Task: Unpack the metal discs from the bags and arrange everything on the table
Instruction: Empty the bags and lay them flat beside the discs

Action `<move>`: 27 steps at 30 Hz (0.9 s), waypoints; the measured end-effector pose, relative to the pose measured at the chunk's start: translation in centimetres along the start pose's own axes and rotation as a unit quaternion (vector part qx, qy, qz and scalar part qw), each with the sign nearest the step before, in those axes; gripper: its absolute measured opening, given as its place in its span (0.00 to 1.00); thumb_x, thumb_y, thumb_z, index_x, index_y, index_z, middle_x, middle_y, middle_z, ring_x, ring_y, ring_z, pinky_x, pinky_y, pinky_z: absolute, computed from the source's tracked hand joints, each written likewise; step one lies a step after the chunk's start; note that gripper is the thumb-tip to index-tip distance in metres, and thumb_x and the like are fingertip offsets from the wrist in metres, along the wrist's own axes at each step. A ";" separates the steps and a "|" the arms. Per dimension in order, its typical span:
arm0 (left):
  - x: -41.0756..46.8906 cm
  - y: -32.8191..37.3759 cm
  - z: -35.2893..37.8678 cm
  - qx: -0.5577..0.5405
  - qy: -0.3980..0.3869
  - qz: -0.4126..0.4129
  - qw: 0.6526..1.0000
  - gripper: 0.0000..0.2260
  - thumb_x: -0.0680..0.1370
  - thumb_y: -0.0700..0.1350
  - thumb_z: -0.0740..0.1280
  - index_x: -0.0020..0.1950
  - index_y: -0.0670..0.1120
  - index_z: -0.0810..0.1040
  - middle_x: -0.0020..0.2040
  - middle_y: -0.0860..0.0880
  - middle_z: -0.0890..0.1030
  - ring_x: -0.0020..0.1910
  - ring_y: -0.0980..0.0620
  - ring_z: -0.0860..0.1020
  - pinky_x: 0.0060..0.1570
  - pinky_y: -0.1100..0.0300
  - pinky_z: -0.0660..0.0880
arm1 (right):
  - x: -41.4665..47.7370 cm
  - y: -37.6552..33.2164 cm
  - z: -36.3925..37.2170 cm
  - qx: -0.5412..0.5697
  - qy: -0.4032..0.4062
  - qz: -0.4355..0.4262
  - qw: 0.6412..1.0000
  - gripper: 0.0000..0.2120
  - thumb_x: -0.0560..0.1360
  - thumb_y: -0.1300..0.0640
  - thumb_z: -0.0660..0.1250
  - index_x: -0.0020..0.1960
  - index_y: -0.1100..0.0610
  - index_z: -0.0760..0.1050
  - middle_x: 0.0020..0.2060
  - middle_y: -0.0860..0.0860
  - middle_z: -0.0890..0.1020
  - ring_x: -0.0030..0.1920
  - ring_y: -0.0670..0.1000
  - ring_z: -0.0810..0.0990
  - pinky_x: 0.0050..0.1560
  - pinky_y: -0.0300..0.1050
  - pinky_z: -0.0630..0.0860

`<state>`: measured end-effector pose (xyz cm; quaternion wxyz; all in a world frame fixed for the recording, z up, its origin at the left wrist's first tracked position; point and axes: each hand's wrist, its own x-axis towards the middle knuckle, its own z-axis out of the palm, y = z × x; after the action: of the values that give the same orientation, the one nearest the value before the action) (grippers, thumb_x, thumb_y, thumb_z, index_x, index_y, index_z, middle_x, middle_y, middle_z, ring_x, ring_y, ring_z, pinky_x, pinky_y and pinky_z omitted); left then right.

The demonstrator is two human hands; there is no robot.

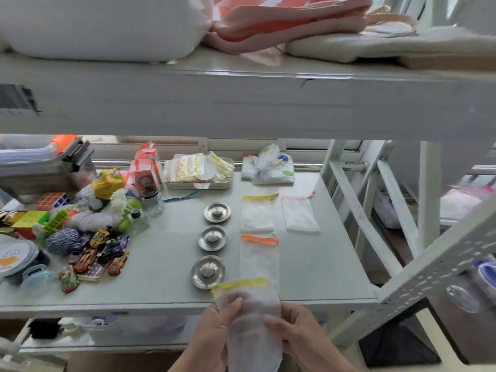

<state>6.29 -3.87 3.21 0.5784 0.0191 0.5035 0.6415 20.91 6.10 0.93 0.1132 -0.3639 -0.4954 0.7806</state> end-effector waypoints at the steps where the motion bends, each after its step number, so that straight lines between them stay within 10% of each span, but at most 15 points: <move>1: 0.6 -0.4 0.7 0.000 -0.010 -0.015 1.000 0.13 0.75 0.36 0.64 0.57 0.30 0.78 0.51 0.28 0.82 0.43 0.37 0.84 0.44 0.48 0.81 | -0.2 0.0 -0.9 0.012 0.020 -0.026 0.999 0.25 0.61 0.51 0.81 0.54 0.63 0.86 0.50 0.64 0.87 0.50 0.59 0.86 0.47 0.48 0.83; 7: 4.6 -2.4 5.6 0.073 -0.025 -0.088 0.993 0.06 0.75 0.33 0.65 0.50 0.42 0.76 0.32 0.45 0.82 0.24 0.50 0.76 0.25 0.61 0.78 | 0.0 -2.4 -7.9 0.072 0.183 -0.060 0.979 0.15 0.64 0.63 0.74 0.49 0.67 0.82 0.41 0.64 0.86 0.38 0.57 0.83 0.40 0.50 0.80; 11: 7.7 -0.6 10.4 0.149 -0.013 0.019 0.989 0.07 0.74 0.33 0.66 0.52 0.40 0.75 0.41 0.42 0.82 0.30 0.48 0.80 0.28 0.58 0.78 | 1.2 -5.8 -11.5 0.024 0.202 -0.095 0.975 0.09 0.77 0.65 0.71 0.56 0.62 0.81 0.44 0.61 0.86 0.41 0.59 0.82 0.44 0.56 0.79; 19: 13.8 -2.2 11.8 0.335 0.102 0.048 0.936 0.17 0.73 0.39 0.69 0.60 0.47 0.68 0.49 0.40 0.78 0.42 0.44 0.82 0.42 0.47 0.84 | 6.2 -4.5 -15.9 -0.182 0.279 0.023 0.943 0.29 0.74 0.58 0.74 0.73 0.58 0.67 0.46 0.54 0.81 0.44 0.53 0.83 0.43 0.50 0.85; 27: 14.5 -4.1 12.7 0.522 0.148 0.151 0.827 0.19 0.69 0.36 0.63 0.54 0.55 0.68 0.42 0.51 0.79 0.41 0.51 0.80 0.44 0.52 0.81 | 5.6 -3.5 -15.8 -0.346 0.311 -0.005 0.885 0.28 0.73 0.58 0.72 0.71 0.55 0.70 0.40 0.48 0.83 0.45 0.49 0.83 0.55 0.50 0.82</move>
<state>12.19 14.40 -1.36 0.2972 0.2988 0.8334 0.3575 27.06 21.72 -2.43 0.1318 -0.6017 -0.6753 0.4058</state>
